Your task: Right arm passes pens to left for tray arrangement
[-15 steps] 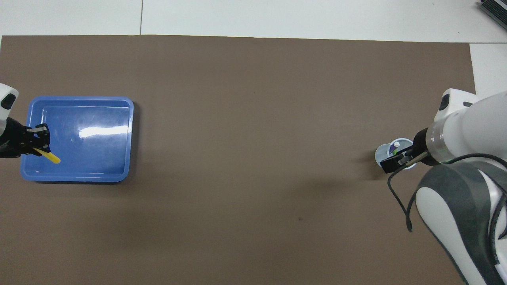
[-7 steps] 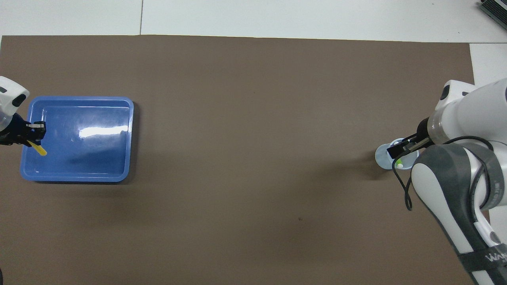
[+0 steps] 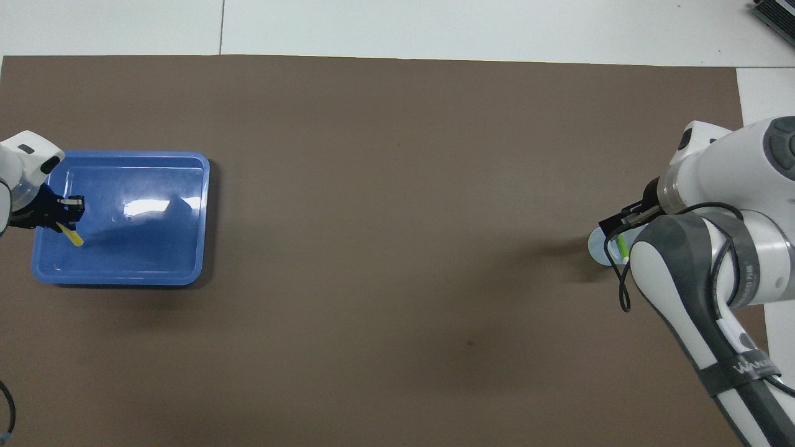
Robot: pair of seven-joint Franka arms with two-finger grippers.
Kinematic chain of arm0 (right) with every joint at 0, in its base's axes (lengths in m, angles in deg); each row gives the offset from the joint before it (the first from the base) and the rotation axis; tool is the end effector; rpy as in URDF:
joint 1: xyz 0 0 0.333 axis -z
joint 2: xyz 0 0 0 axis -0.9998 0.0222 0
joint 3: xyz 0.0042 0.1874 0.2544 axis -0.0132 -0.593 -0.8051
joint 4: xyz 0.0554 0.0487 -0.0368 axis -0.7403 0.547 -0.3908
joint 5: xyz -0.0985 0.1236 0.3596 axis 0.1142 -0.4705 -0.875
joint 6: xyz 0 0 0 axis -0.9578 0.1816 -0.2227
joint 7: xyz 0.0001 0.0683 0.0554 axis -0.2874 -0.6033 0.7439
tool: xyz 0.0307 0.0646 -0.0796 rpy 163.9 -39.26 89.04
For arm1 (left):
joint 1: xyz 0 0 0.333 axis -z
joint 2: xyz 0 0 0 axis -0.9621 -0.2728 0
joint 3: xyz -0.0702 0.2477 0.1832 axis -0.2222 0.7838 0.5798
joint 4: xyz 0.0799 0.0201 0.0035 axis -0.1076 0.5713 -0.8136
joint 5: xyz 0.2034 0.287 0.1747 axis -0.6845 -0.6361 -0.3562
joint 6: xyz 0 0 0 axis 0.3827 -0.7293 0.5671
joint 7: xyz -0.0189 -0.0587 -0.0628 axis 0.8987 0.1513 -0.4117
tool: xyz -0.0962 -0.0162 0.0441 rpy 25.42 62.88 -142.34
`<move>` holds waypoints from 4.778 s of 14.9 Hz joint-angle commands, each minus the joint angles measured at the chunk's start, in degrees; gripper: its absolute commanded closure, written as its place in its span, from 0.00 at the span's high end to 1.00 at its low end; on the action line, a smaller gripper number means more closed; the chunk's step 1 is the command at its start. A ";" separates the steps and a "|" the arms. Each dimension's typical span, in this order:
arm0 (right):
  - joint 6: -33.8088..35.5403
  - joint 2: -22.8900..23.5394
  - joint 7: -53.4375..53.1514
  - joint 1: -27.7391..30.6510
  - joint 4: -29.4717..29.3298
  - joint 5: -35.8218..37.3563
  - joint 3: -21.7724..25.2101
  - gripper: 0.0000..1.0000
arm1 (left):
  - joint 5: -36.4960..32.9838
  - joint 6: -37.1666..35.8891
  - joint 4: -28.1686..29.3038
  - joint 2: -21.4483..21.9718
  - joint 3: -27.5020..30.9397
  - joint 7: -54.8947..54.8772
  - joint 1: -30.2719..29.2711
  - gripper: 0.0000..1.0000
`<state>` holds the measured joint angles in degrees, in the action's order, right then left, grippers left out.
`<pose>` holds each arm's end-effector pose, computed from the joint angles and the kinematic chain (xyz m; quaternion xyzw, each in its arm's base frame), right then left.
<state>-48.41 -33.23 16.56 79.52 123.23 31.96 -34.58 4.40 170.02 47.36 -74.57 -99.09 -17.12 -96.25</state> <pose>0.5684 0.0206 0.4457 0.9825 0.1800 -0.0108 0.0459 0.6071 0.1355 0.3424 -0.9875 -0.0884 0.0760 0.1063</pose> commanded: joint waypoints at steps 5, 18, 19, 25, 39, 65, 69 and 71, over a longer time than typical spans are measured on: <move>-1.79 0.71 -6.25 0.59 0.35 0.80 -0.48 0.99 | -0.56 7.14 0.97 -1.17 -0.39 -0.62 -1.74 0.00; -2.06 1.15 -6.08 1.81 0.09 0.54 -0.48 1.00 | 1.54 -3.75 2.55 -0.38 -0.56 -0.62 -2.09 0.00; -2.15 1.24 -5.99 2.17 0.00 0.54 -0.48 1.00 | 3.12 -3.14 2.64 -0.29 -0.56 -0.62 -2.26 0.00; -2.24 1.41 -5.64 2.44 -0.44 0.54 -0.48 1.00 | 3.75 6.79 6.51 0.06 -0.48 -0.53 -2.53 0.00; -2.15 1.50 -5.11 2.79 -0.52 0.62 -0.48 1.00 | 3.83 4.70 1.60 -0.38 -0.91 -0.09 -1.47 1.00; -8.56 0.97 -8.54 1.64 6.68 0.01 -0.48 0.95 | 34.68 -15.26 -8.69 18.42 -13.03 67.28 17.34 1.00; -10.06 1.15 -8.45 1.64 7.30 0.01 -0.48 0.84 | 39.69 -12.37 -11.41 19.66 -17.08 76.69 18.21 1.00; -10.06 1.15 -8.36 1.64 7.30 0.01 -0.48 0.79 | 39.61 -9.65 -12.82 19.66 -19.62 83.54 19.00 1.00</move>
<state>-57.33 -31.96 9.10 80.85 129.85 31.95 -34.82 43.31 158.04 36.20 -54.65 -117.40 60.36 -78.60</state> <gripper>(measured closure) 0.159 0.000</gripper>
